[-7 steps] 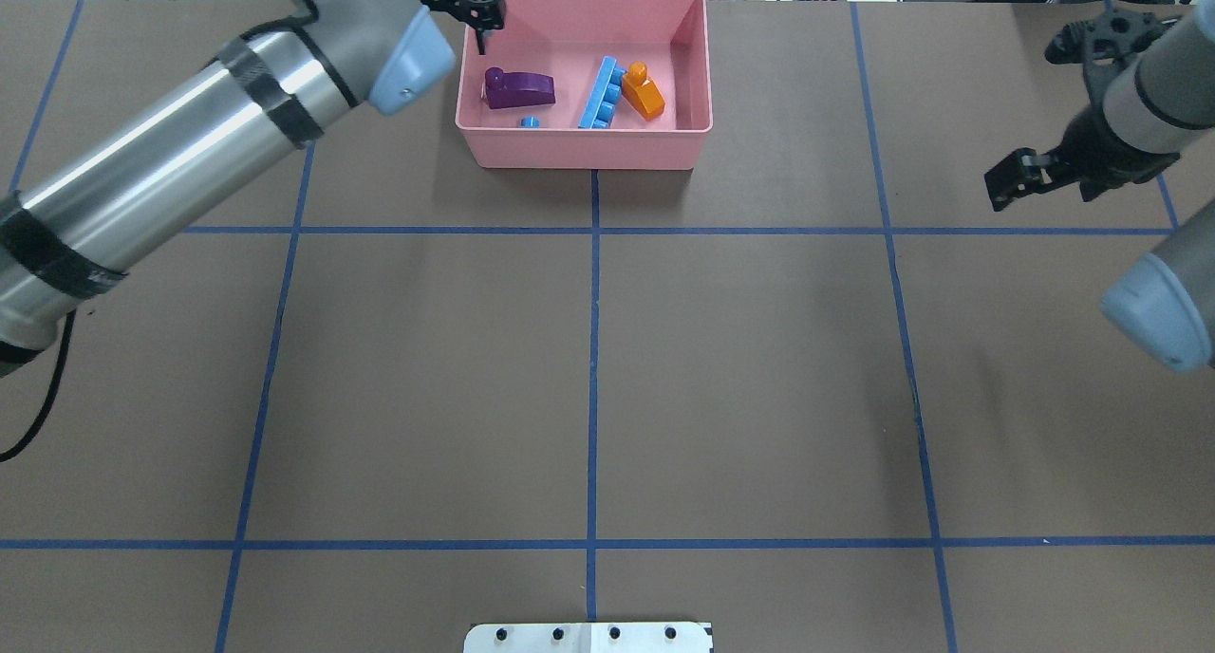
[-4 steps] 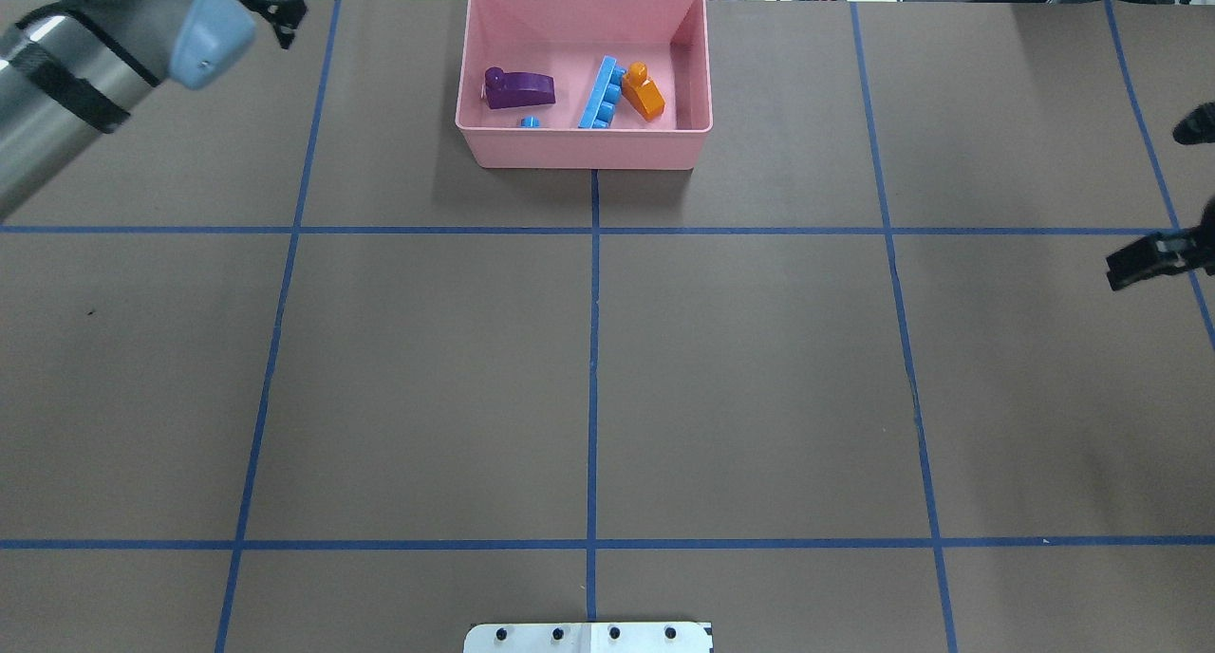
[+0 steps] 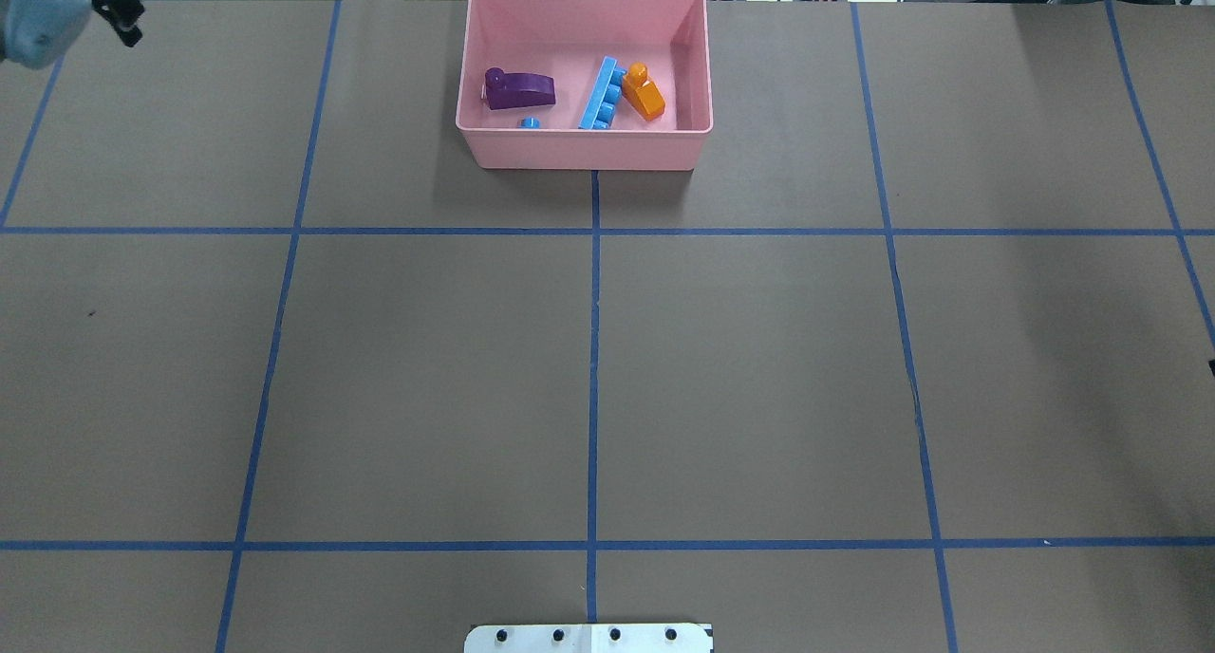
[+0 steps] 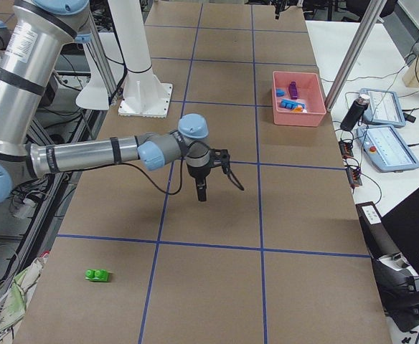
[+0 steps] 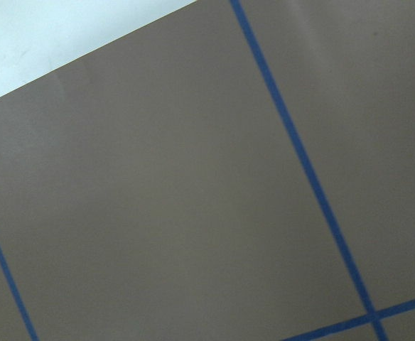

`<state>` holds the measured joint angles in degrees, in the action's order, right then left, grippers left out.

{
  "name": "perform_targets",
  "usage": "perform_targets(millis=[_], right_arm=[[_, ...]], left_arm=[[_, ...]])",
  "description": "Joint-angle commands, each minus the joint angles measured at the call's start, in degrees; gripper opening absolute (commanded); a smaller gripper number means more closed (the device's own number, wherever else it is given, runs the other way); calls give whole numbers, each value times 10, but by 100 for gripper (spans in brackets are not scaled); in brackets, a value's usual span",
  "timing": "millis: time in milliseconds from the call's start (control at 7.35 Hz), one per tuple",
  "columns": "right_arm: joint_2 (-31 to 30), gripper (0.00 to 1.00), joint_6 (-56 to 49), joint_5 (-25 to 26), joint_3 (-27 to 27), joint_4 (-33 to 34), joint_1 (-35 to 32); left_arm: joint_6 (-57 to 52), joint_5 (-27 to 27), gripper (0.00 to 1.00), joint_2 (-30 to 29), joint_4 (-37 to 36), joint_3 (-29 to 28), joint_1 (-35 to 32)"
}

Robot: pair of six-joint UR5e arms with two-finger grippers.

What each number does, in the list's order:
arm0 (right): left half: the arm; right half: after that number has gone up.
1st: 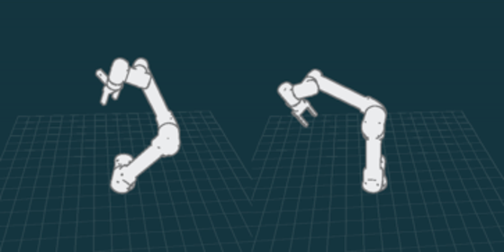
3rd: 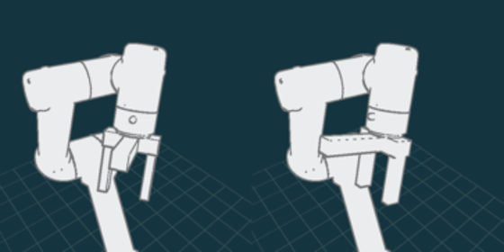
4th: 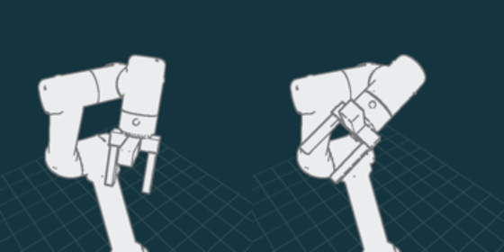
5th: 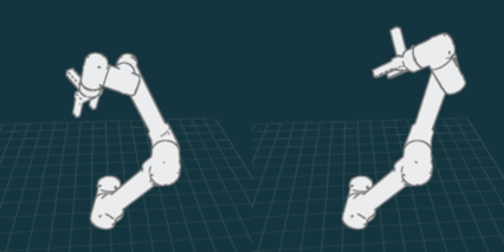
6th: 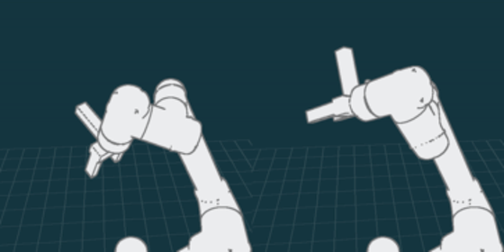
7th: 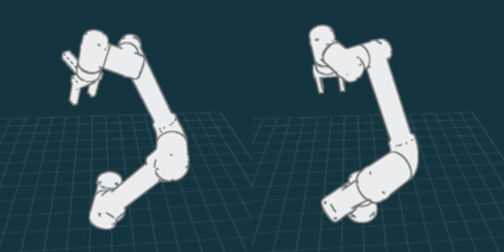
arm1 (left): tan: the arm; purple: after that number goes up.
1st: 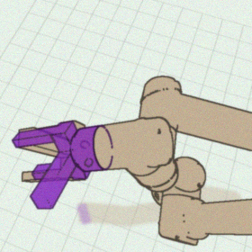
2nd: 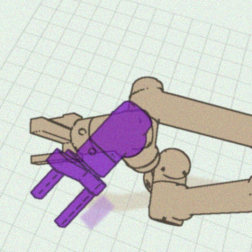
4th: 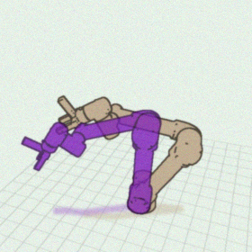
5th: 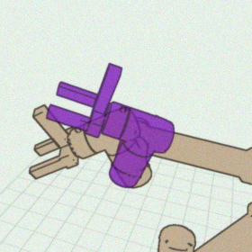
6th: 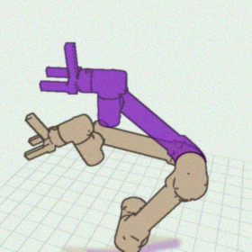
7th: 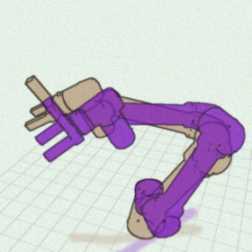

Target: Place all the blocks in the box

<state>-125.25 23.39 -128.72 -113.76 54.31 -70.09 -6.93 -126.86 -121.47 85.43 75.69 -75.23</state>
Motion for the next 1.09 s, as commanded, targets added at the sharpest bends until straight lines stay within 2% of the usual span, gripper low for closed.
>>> perform_targets(millis=[0, 272, 408, 544, 680, 816, 952], right_arm=[[-98, 100, -43, -37, 104, -175, -52], [-147, 100, -64, -16, 188, -238, -70], [-142, 100, -66, 19, 239, -260, -68], [-140, 100, -97, 20, 261, -260, -67], [-140, 100, -105, 2, 270, -260, -67], [-137, 100, -103, -47, 270, -260, -67], [-137, 100, -106, -58, 277, -259, -66]], left_arm=[[1, -4, 100, 67, 89, 1, -5], [1, -4, 100, 69, 93, 2, -5], [1, -4, 100, 69, 94, 2, -5], [1, -4, 100, 69, 95, 3, -5], [1, -4, 100, 69, 95, 5, -5], [1, -4, 100, 69, 95, 6, -5], [1, -4, 100, 70, 95, 9, -5]])
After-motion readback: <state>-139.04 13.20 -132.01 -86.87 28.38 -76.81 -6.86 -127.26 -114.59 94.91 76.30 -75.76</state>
